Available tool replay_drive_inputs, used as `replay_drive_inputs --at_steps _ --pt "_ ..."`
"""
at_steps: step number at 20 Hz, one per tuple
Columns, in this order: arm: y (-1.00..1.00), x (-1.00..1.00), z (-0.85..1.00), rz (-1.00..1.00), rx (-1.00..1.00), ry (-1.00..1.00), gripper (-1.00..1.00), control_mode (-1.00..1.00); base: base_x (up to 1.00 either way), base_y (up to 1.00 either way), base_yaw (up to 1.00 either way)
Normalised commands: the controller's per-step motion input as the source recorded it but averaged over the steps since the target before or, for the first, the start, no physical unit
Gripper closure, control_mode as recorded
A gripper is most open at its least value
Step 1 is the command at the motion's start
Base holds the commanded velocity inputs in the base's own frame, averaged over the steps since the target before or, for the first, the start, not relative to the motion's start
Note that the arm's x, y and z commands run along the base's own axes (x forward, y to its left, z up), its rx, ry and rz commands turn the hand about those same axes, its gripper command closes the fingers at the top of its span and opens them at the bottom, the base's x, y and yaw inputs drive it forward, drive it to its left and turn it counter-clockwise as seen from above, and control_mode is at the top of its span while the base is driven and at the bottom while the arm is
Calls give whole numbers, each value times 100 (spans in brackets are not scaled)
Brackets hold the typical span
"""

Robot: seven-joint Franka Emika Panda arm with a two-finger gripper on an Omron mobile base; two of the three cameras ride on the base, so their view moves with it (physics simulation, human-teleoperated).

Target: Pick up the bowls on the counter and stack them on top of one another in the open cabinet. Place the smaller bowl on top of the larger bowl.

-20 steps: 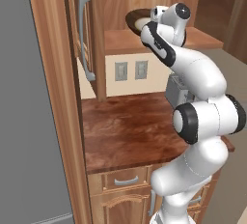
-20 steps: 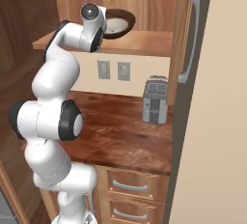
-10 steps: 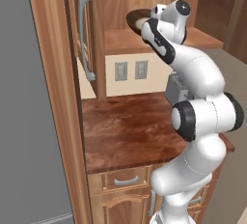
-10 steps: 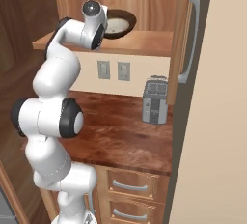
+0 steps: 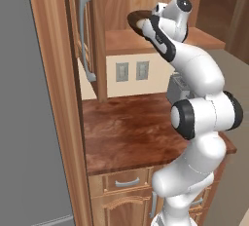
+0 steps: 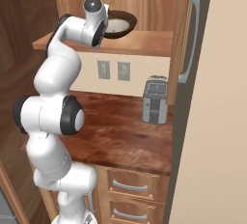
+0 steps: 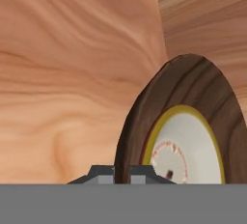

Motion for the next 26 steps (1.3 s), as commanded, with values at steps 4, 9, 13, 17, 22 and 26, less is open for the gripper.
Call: replay_drive_inputs --at_steps 4,9,13,17,22,26 --pt "0 33 0 0 1 0 100 -100 0 0 0" --pt "0 34 0 0 1 0 100 -100 0 0 0" --pt "0 37 0 0 0 0 100 -100 0 0 0" --pt "0 28 0 0 0 0 100 -100 0 0 0" --pt "0 11 0 0 0 -2 -100 -100 0 0 0" --pt "0 -6 0 0 0 -10 -100 -100 0 0 0"
